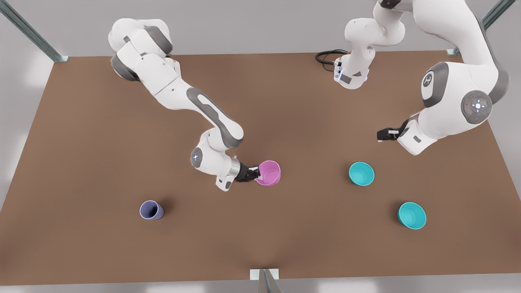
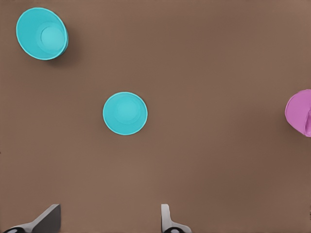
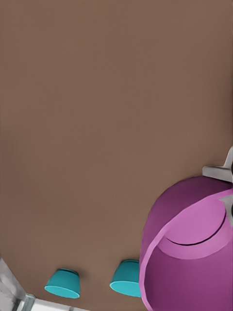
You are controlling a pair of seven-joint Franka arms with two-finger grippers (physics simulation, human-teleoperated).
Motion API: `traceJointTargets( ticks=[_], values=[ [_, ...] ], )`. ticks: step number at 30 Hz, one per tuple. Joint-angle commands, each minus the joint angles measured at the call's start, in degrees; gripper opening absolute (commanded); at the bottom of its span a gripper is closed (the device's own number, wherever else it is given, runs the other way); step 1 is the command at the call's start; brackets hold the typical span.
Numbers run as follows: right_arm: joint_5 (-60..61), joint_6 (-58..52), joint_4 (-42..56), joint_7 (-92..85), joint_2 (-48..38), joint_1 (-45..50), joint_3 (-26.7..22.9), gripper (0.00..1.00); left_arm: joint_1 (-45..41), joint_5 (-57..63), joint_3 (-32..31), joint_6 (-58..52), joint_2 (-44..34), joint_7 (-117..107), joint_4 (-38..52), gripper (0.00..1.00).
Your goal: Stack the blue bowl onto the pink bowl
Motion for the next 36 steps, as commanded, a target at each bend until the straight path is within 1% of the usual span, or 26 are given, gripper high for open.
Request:
traceJointTargets(
  ticks=[1,2,3,4,5,6,12,13,14,15,19,21,23,24,25,26,27,28,29,30,31,32,33,35,36],
  values=[
    [0.7,3.3,2.6,39.9,2.0,1.4,-0.4,0.21,0.0,-0.6,0.0,-0.7,0.9,0.4,1.2,1.00],
    [0.6,3.3,2.6,40.0,2.4,1.5,-0.5,0.21,0.1,-0.6,0.0,-0.6,1.0,0.5,1.2,1.00],
    [0.5,3.3,2.3,42.0,2.4,3.6,-2.5,0.21,0.1,-0.7,0.0,-0.6,0.9,1.0,1.2,1.00],
    [0.6,3.3,2.3,43.6,2.3,8.1,-7.3,0.21,0.1,-0.9,-0.1,-0.7,0.9,1.9,1.2,1.00],
    [0.6,3.3,2.3,44.6,2.4,9.4,-8.4,0.21,0.0,-0.9,-0.2,-0.6,1.1,2.0,1.2,1.00],
    [0.5,3.3,2.4,45.0,2.7,9.9,-9.2,0.21,0.0,-0.9,-0.4,-0.5,1.5,2.0,1.1,1.00],
    [0.1,3.3,5.6,45.1,6.1,10.6,-9.3,0.21,-0.1,-2.6,-0.2,-2.0,1.1,1.4,2.2,1.00],
    [-0.1,3.3,6.1,45.0,6.5,10.7,-9.3,0.31,-0.1,-2.6,-0.1,-2.0,1.2,1.3,2.4,1.00],
    [-0.1,3.3,6.1,44.9,6.6,11.0,-9.3,0.56,-0.1,-2.6,-0.1,-2.4,1.2,1.3,2.4,1.00],
    [-0.2,3.3,6.2,44.6,6.6,11.0,-9.4,1.00,0.0,-2.5,-0.1,-2.4,1.4,1.3,2.5,1.00],
    [-0.2,2.1,7.0,44.1,6.1,10.6,-9.5,1.00,0.0,-2.5,0.4,-4.2,1.2,1.5,3.0,1.00],
    [0.3,-5.9,9.2,44.3,3.7,9.5,-11.8,1.00,0.1,-2.5,0.5,-4.3,1.5,2.0,3.0,1.00],
    [-0.2,-17.7,10.2,44.6,0.1,4.1,-12.1,1.00,0.3,-2.4,0.5,-4.2,1.6,2.4,3.0,1.00],
    [-1.6,-25.6,10.3,44.5,-2.6,1.4,-13.6,1.00,0.3,-2.8,1.0,-3.9,2.2,2.4,3.0,1.00],
    [-8.4,-35.5,10.5,43.9,-5.6,0.1,-18.0,1.00,0.3,-7.9,1.9,-3.5,3.9,2.7,2.9,1.00],
    [-17.8,-43.0,12.8,43.8,-6.4,-0.7,-20.4,1.00,0.4,-7.9,3.3,-2.8,4.7,4.8,2.7,1.00],
    [-23.8,-50.6,15.0,42.5,-6.8,-4.1,-20.9,1.00,0.3,-8.1,4.6,-1.8,5.9,5.7,2.3,1.00],
    [-31.1,-59.5,20.4,32.3,-6.2,-9.8,-20.8,1.00,0.4,-8.8,4.7,0.6,6.9,5.7,2.3,1.00],
    [-33.0,-68.9,25.1,18.6,-6.6,-14.9,-21.2,1.00,0.4,-8.9,4.7,3.6,8.6,5.7,2.3,1.00],
    [-35.5,-77.6,31.5,11.6,-6.7,-18.1,-21.2,1.00,2.4,-9.1,4.7,5.6,10.8,7.9,2.3,1.00],
    [-41.1,-80.8,34.8,6.3,-6.8,-18.9,-21.2,1.00,4.2,-10.8,4.7,11.4,11.7,10.2,-0.6,1.00],
    [-43.3,-85.1,36.1,5.6,-10.0,-18.8,-21.1,1.00,4.3,-10.8,4.8,18.4,12.1,12.5,-5.4,1.00],
    [-44.2,-86.3,34.9,5.6,-16.2,-17.9,-22.0,1.00,4.4,-10.8,4.8,24.1,13.8,13.4,-7.4,1.00],
    [-46.9,-85.5,23.3,5.5,-31.7,-17.0,-22.3,1.00,5.8,-11.3,4.7,31.0,17.8,18.7,-8.6,1.00],
    [-46.9,-82.8,17.5,5.7,-37.1,-17.1,-22.3,1.00,6.0,-11.4,4.8,31.4,18.6,20.9,-9.4,1.00]
  ],
)
